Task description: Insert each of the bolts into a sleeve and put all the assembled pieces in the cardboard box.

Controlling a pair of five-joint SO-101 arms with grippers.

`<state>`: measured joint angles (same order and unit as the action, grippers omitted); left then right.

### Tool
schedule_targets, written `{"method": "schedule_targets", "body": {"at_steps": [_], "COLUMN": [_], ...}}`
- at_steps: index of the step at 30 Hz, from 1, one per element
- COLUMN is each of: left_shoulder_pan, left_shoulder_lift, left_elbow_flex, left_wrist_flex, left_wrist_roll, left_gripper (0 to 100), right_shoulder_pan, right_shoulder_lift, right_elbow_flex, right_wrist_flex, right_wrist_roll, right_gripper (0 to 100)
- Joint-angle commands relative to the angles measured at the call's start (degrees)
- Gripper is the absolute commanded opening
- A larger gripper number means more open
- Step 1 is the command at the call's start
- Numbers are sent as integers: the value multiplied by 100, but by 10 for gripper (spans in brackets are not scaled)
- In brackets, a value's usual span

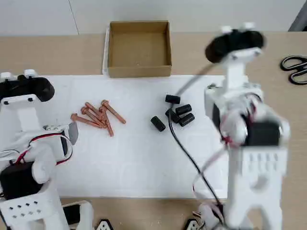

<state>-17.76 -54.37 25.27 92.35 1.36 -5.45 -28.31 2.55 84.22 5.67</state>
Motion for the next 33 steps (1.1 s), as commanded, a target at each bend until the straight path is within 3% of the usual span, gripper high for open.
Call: {"method": "schedule_targets", "body": {"at_steps": [1, 6, 14, 21, 33], "left_shoulder_pan": [9, 0, -9, -18, -18], "left_shoulder_lift": [44, 70, 35, 70, 70], "left_elbow_flex": [-268, -259, -163, 303, 391], "left_wrist_flex": [-18, -193, -185, -273, -255], "left_wrist_roll": [-18, -53, -396, -211, -202], "left_gripper": [219, 219, 219, 219, 219], "right_shoulder_pan": [-224, -268, -374, -505, -1552], "right_shoulder_lift": [1332, 2334, 2563, 3090, 4330], "right_elbow_flex": [-1134, -1108, -774, -1565, -2822], "right_wrist_flex": [1481, 1490, 1446, 1376, 1464], "right_wrist_roll": [53, 79, 88, 53, -229], "right_gripper": [180, 180, 180, 180, 182]}}
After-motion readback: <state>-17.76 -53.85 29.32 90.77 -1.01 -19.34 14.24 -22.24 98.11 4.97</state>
